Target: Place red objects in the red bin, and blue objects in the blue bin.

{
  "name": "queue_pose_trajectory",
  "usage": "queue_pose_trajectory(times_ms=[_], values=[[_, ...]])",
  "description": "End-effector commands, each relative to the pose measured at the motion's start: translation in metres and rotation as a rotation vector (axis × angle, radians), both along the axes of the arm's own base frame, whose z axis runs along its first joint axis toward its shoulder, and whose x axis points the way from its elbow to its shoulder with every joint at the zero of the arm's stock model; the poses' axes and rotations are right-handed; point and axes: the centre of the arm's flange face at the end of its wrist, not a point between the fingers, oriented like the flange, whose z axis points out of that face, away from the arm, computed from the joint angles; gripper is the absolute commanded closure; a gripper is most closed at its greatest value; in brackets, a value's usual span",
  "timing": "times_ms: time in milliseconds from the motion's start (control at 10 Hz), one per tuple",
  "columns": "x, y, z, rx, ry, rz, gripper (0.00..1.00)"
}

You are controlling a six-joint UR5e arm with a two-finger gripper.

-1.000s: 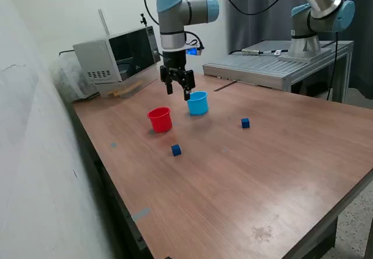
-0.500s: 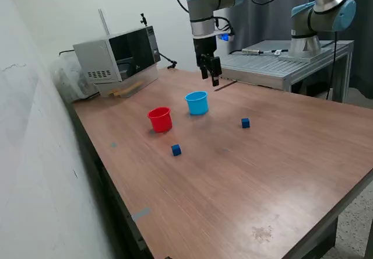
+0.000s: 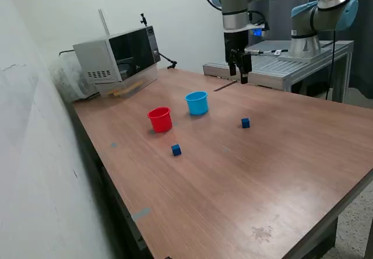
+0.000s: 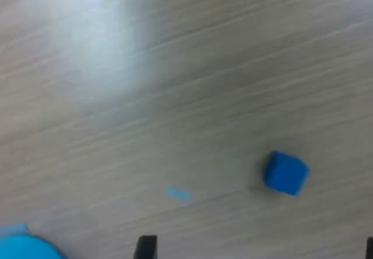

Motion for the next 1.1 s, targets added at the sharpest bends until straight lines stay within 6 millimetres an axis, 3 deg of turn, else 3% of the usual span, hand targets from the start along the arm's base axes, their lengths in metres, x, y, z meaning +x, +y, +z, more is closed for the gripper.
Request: queue_pose_trajectory(times_ms=[0, 100, 400, 700, 1000], values=[[0.016, -0.027, 0.039, 0.037, 0.104, 0.039, 0.0], [0.028, -0.023, 0.054, 0.084, 0.13, 0.037, 0.0], [0.103, -0.061, 0.09, 0.156, 0.186, 0.142, 0.0], [0.108, -0.064, 0.096, 0.173, 0.15, 0.312, 0.0], [0.117, -0.061, 0.122, 0.179, 0.194, 0.354, 0.0]])
